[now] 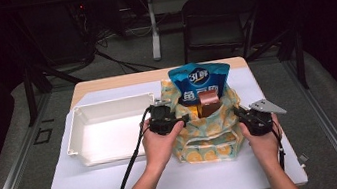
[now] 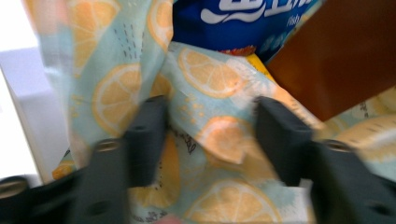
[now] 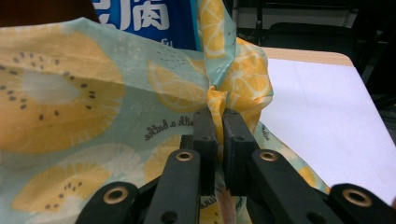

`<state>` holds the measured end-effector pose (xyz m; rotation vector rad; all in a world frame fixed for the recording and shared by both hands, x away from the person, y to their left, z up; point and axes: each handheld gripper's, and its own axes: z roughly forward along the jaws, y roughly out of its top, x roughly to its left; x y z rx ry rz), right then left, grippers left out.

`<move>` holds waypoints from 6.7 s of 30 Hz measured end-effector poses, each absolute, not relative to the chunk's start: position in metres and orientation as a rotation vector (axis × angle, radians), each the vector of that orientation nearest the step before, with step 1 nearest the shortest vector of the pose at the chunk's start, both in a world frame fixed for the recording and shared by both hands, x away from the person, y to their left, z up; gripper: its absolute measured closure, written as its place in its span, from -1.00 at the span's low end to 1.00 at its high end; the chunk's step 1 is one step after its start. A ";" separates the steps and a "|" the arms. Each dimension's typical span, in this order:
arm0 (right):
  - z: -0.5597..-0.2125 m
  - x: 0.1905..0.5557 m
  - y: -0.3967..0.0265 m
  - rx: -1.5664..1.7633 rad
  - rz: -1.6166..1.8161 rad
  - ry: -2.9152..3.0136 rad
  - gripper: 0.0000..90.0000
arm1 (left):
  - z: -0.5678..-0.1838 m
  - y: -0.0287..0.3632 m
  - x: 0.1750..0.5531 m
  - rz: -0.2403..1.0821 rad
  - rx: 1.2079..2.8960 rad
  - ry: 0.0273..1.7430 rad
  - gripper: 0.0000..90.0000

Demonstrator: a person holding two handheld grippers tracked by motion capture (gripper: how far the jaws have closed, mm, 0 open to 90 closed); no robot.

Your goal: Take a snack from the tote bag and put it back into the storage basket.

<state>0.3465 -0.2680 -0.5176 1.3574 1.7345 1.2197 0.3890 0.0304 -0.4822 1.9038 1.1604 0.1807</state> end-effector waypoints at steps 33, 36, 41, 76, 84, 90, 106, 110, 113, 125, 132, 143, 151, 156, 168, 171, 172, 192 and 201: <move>-0.523 0.351 -0.272 1.391 1.188 1.745 0.93 | -0.560 0.026 0.355 0.266 1.992 1.186 1.00; -0.521 0.351 -0.276 1.396 1.170 1.720 0.98 | -0.564 0.026 0.353 0.291 1.992 1.153 0.99; -0.533 0.360 -0.284 1.499 1.084 1.756 1.00 | -0.565 0.025 0.352 0.287 1.996 1.125 0.95; -0.508 0.350 -0.231 1.359 1.236 1.776 -0.05 | -0.567 0.025 0.350 0.303 1.993 1.112 0.90; -0.516 0.351 -0.230 1.369 1.088 1.754 0.70 | -0.567 0.024 0.350 0.305 1.995 1.108 0.90; -0.515 0.348 -0.228 1.322 1.041 1.788 1.00 | -0.567 0.025 0.349 0.309 1.999 1.099 0.88; -0.541 0.352 -0.254 1.561 0.929 1.820 1.00 | -0.566 0.025 0.349 0.289 1.999 1.073 0.87; -0.560 0.362 -0.259 1.633 0.856 1.901 1.00 | -0.567 0.025 0.350 0.276 1.999 1.077 0.87; -0.558 0.365 -0.261 1.631 0.854 1.941 1.00 | -0.567 0.025 0.352 0.255 1.991 1.090 0.87; -0.507 0.338 -0.269 1.345 1.234 1.700 0.48 | -0.567 0.024 0.351 0.269 2.008 1.090 0.89; -0.485 0.358 -0.263 1.295 1.243 1.634 0.21 | -0.567 0.023 0.351 0.274 2.010 1.087 0.89; -0.517 0.431 -0.272 1.481 1.106 1.824 1.00 | -0.567 0.024 0.351 0.267 2.009 1.088 0.92; -0.563 0.442 -0.293 1.618 1.006 1.954 1.00 | -0.568 0.024 0.352 0.264 2.007 1.093 0.94; -0.555 0.425 -0.290 1.595 1.018 1.841 0.75 | -0.567 0.024 0.351 0.267 2.006 1.092 0.93; -0.493 0.358 -0.260 1.407 1.241 1.636 0.18 | -0.567 0.023 0.350 0.292 2.021 1.081 0.93; -0.492 0.360 -0.249 1.471 1.231 1.684 0.04 | -0.567 0.023 0.350 0.292 2.021 1.080 0.93; -0.494 0.361 -0.247 1.487 1.215 1.692 0.06 | -0.567 0.023 0.350 0.291 2.019 1.080 0.93; -0.538 0.360 -0.262 1.612 0.985 1.779 1.00 | -0.566 0.024 0.347 0.307 1.995 1.056 0.94; -0.564 0.369 -0.261 1.650 0.946 1.859 1.00 | -0.563 0.033 0.346 0.258 1.907 1.047 0.87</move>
